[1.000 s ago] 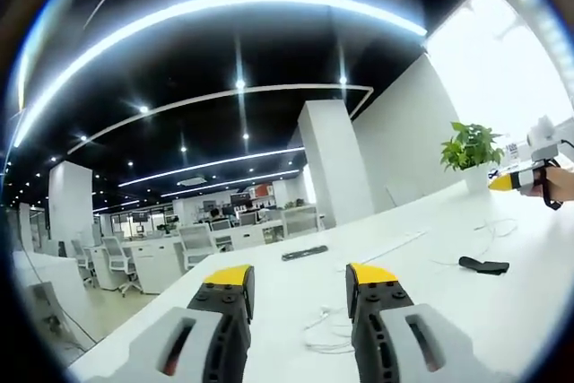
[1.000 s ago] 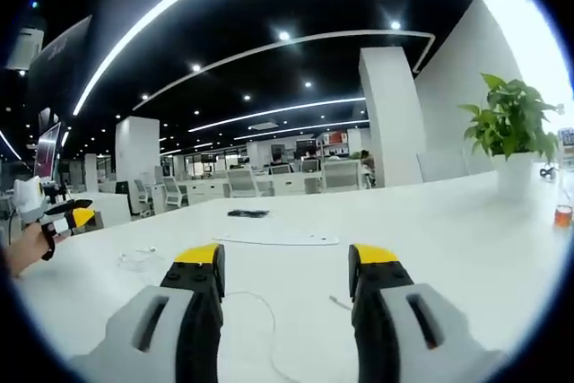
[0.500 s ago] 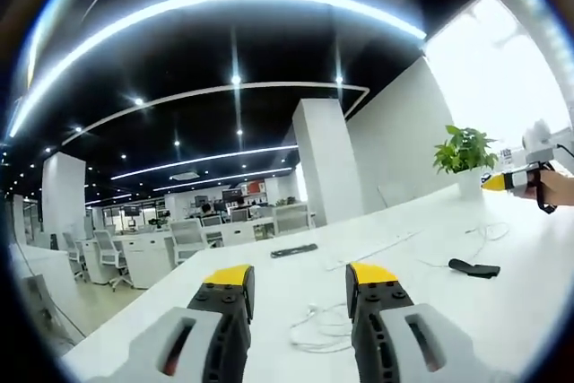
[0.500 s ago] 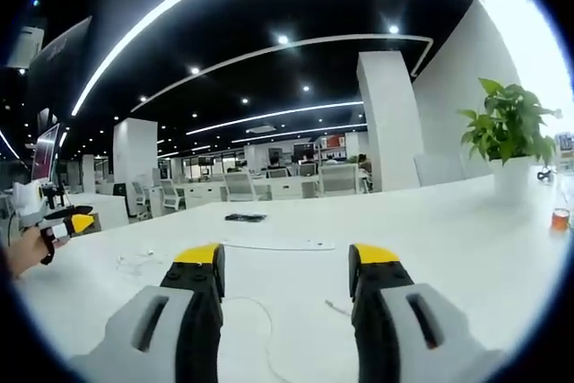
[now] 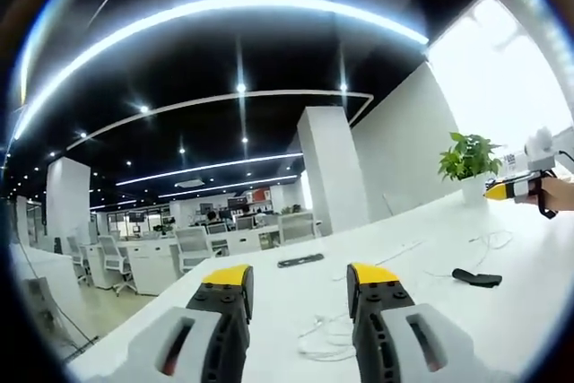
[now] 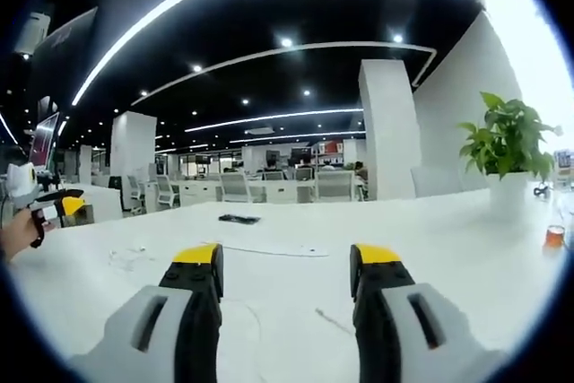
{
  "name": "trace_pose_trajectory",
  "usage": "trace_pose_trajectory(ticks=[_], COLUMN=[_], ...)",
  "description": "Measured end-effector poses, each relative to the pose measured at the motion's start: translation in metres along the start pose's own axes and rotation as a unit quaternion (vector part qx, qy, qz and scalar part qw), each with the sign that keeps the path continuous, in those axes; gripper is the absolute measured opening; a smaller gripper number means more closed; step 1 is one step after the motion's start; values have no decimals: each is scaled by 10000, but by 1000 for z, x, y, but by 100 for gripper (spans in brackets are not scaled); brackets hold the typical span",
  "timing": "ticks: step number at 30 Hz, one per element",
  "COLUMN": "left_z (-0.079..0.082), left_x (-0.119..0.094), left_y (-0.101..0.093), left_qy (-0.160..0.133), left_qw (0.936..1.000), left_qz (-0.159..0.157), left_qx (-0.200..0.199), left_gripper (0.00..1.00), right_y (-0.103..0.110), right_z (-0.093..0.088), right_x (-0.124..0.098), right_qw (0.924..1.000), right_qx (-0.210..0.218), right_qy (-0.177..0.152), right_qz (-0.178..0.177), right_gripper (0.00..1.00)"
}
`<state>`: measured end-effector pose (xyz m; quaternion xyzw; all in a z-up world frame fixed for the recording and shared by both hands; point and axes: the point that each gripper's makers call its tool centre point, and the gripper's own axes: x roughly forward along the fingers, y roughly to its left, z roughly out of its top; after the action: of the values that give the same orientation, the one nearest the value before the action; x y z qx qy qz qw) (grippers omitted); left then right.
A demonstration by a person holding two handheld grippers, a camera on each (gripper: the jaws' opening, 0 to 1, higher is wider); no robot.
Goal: Peel open the Velcro strap on the desktop, arrange the wired earphones neatly onto it, and close the Velcro strap to secure them.
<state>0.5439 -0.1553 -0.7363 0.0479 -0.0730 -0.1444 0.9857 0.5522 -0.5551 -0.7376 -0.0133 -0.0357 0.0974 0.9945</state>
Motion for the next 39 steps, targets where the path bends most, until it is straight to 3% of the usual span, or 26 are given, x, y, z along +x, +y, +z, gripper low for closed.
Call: trace_pose_trajectory(ticks=[6, 14, 22, 28, 34, 39], left_z=[0, 4, 7, 6, 1, 6], left_x=[1, 0, -1, -3, -4, -6], left_y=[0, 0, 2, 2, -3, -5], left_qy=[-8, -8, -34, -10, 79, 15], left_qw=[9995, 9999, 10000, 10000, 10000, 10000], left_qz=[8, -117, -46, 13, 1, -40], left_qx=[304, 26, 3, -2, -17, -26], left_gripper=[45, 45, 45, 46, 46, 46], right_y=[22, 51, 48, 44, 26, 16], right_z=[12, 6, 3, -3, -6, -3], right_x=[1, 5, 7, 5, 1, -3], right_qw=[9991, 9959, 9967, 9973, 9986, 9989], right_qx=[-37, -251, -243, 27, 152, 324], right_qy=[-123, 12, 79, 168, 187, 77], right_qz=[399, 867, 776, 710, 463, 328], right_gripper=[54, 54, 54, 54, 54, 54])
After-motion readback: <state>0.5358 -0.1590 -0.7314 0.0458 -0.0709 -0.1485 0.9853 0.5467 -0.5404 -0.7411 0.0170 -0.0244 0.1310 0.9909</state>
